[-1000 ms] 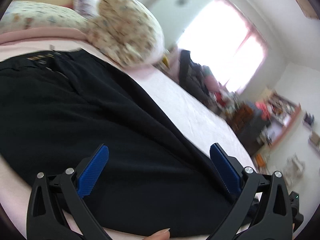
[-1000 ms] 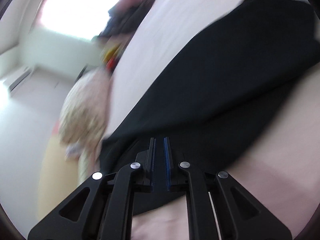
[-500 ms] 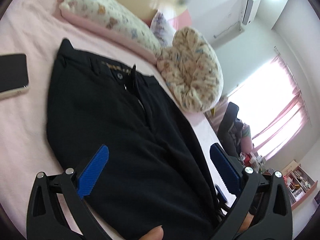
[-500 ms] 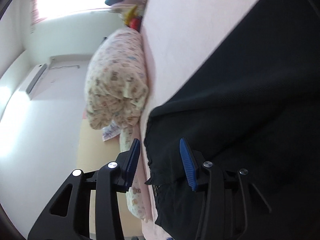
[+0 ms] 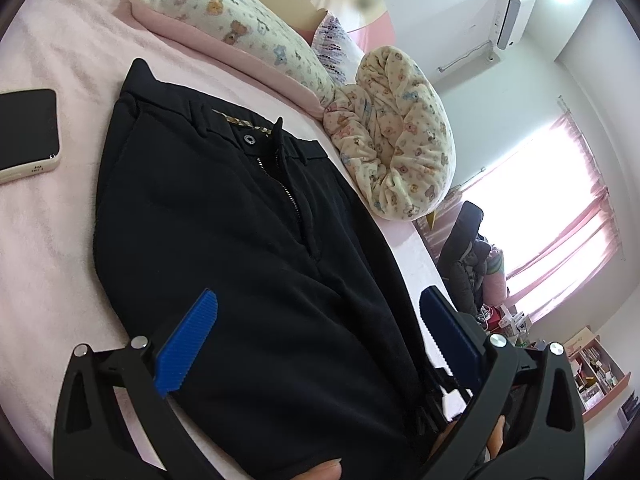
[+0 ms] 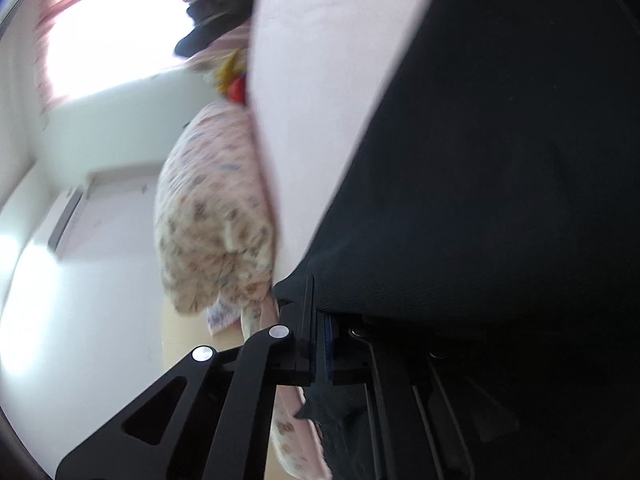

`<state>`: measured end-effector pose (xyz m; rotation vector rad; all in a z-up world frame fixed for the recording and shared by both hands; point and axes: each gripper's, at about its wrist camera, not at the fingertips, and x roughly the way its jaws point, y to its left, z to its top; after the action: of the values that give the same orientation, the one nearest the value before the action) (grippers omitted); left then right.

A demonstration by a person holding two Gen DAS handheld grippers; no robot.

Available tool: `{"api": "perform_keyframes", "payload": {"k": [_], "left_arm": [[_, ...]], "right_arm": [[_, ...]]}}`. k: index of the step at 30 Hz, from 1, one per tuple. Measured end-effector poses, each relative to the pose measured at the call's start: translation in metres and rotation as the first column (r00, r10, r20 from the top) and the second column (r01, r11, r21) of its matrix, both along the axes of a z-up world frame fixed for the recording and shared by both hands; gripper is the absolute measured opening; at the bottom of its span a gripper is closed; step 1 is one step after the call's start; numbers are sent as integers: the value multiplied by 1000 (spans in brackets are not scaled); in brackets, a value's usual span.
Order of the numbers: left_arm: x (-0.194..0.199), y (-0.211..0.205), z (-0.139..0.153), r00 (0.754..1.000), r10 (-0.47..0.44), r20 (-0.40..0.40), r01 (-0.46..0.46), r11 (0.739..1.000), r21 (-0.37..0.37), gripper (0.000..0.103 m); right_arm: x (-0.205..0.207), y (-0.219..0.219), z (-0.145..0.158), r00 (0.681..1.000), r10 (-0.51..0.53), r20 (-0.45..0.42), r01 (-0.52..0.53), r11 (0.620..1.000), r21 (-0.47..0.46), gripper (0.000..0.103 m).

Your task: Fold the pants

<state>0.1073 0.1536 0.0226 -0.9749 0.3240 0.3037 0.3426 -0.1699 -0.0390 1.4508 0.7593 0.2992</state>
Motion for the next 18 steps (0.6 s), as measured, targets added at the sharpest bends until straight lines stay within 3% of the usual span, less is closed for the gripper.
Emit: {"api": "perform_keyframes", "payload": {"k": [4,9,14,18], "left_arm": [[-7,2,3,999,39,36,-39,999,0,101],[-16,8,5,992,99,76,-98,995,-13,101],[-23,20,5,983,168,70,-165,985,-40,101],[-29,32,3,974,220,59,-216,974,-70,101]], "right_arm": [[-21,6,28,985,100,139,-90,993,-75,3],[-78,11,41,943,249,221,-209,959,-191,3],[-133,17,23,923,325,204,-278,933,-228,3],[-163,22,1,921,368,128,-327,909,-257,2]]}}
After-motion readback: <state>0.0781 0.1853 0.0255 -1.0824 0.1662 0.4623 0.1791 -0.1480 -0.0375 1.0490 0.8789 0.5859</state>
